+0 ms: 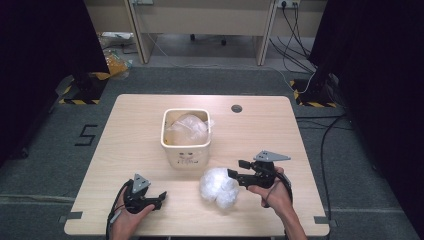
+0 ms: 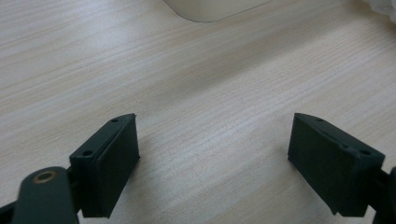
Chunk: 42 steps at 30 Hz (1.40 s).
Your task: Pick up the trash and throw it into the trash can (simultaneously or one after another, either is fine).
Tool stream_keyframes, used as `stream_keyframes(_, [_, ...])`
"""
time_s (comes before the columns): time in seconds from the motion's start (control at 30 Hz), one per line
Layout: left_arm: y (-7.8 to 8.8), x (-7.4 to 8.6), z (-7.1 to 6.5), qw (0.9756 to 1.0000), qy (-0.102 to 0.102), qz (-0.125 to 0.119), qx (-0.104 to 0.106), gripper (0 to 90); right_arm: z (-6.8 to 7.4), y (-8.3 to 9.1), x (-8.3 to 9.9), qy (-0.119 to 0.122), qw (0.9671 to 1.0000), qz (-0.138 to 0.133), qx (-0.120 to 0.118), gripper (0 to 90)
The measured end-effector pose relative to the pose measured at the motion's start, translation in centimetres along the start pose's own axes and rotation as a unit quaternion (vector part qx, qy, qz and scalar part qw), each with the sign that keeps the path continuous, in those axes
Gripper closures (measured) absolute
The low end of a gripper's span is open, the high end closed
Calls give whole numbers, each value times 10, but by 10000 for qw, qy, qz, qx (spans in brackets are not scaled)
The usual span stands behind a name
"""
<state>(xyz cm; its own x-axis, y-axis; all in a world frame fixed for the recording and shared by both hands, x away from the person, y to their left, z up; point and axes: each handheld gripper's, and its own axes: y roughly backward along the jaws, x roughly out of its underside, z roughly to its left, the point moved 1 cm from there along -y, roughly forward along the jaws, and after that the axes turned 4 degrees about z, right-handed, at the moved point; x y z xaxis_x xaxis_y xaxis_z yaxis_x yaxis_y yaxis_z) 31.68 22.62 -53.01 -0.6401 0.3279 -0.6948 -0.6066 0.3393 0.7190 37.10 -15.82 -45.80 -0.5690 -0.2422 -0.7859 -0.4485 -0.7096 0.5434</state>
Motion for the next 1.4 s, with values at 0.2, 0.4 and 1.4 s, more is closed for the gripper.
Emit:
stream_keyframes(0.2, [0,0,0,10000,-1,2,2,155,2,-5,10,-67,9999,147,-19,347])
stream_keyframes(0.4, [0,0,0,10000,0,2,2,155,6,-13,17,-61,9995,293,-31,310])
stream_keyframes(1.4, [0,0,0,10000,-1,3,3,155,13,-33,31,-469,9946,401,-835,712])
